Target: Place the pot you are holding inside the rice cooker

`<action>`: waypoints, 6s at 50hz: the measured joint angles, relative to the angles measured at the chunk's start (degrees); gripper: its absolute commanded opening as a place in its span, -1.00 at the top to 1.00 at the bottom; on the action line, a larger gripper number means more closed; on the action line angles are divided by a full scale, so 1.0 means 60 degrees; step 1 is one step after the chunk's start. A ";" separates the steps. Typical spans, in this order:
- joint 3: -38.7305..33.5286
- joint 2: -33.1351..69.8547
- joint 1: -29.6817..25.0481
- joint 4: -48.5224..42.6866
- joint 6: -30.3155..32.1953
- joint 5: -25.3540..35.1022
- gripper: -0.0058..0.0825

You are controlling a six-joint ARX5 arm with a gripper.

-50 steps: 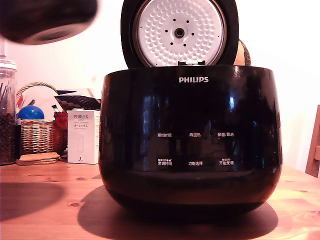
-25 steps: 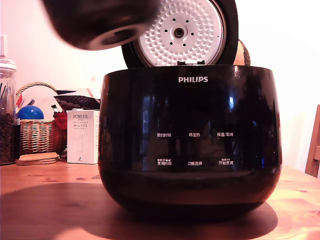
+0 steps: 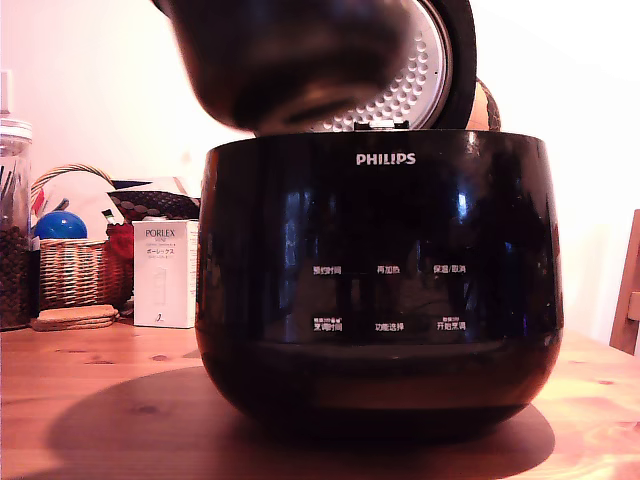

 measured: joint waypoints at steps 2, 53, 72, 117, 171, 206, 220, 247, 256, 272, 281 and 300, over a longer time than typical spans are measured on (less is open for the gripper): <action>0.0124 0.0113 -0.0007 -0.0018 0.0000 0.0011 0.92; 0.0674 0.1683 0.0098 0.0047 0.1271 0.0820 0.92; 0.0674 0.1902 0.0401 -0.0011 0.1198 0.1009 0.92; 0.0674 0.2437 0.0302 0.0091 -0.0127 0.0514 0.92; 0.0674 0.3071 -0.0182 0.0211 -0.0590 0.0113 0.65; 0.0707 0.3071 0.0095 0.0346 -0.0572 0.1053 0.36; 0.0743 0.3056 0.0146 0.0226 -0.0801 0.2248 0.36; 0.0743 0.3056 0.0321 0.0251 -0.0838 0.3034 0.15; 0.0743 0.3056 0.0270 0.0226 -0.0980 0.2605 0.15; 0.0743 0.3038 0.0076 0.0222 -0.0987 0.1107 0.14; 0.0743 0.3027 0.0146 0.0219 -0.0987 0.0816 0.13; 0.0743 0.2914 0.0146 0.0219 -0.1024 0.1563 0.12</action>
